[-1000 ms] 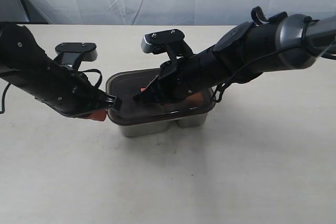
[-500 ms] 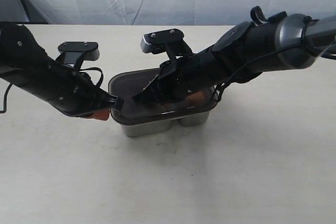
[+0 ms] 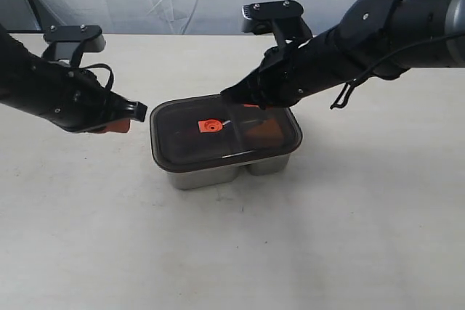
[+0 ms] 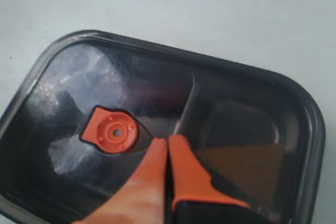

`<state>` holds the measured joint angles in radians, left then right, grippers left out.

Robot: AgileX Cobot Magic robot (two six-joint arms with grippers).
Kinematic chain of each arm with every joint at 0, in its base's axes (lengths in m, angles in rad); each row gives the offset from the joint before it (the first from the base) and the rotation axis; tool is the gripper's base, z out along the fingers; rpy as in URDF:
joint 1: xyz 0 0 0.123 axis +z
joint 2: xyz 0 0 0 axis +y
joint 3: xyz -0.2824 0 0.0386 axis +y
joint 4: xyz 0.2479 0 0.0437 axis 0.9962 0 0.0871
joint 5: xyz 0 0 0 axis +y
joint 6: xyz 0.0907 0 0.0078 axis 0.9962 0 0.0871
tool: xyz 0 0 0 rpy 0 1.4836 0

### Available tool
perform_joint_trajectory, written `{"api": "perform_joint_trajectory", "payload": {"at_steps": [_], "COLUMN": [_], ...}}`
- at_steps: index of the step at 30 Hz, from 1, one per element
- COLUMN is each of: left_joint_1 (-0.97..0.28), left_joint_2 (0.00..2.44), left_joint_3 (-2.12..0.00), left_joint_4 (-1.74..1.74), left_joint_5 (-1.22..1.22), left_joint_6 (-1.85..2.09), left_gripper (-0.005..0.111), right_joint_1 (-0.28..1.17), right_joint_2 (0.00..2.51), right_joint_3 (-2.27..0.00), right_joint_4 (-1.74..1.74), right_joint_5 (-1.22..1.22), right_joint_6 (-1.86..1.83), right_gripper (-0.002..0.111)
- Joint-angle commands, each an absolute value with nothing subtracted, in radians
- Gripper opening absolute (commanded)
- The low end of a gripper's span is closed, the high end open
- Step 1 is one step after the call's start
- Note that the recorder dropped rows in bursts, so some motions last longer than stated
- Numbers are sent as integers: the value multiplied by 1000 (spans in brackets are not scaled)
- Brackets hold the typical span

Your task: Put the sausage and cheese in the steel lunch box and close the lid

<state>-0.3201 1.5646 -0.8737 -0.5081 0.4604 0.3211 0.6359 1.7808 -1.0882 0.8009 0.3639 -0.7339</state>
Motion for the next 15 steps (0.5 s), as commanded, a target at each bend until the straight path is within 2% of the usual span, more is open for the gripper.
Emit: {"api": "perform_joint_trajectory", "payload": {"at_steps": [1, 15], "left_joint_1": [-319, -319], "left_joint_2": [1553, 1725], "left_joint_3": [-917, -1016], "left_joint_4": [-709, -887], "left_joint_5": [445, 524], "left_joint_6": [522, 705], "left_gripper": [0, 0], "right_joint_1": [617, 617], "right_joint_2": [1772, 1772], "right_joint_3": [-1093, -1093], "right_joint_4": [720, 703], "right_joint_5": [426, 442], "right_joint_6": [-683, -651], "right_gripper": [-1, -1]}}
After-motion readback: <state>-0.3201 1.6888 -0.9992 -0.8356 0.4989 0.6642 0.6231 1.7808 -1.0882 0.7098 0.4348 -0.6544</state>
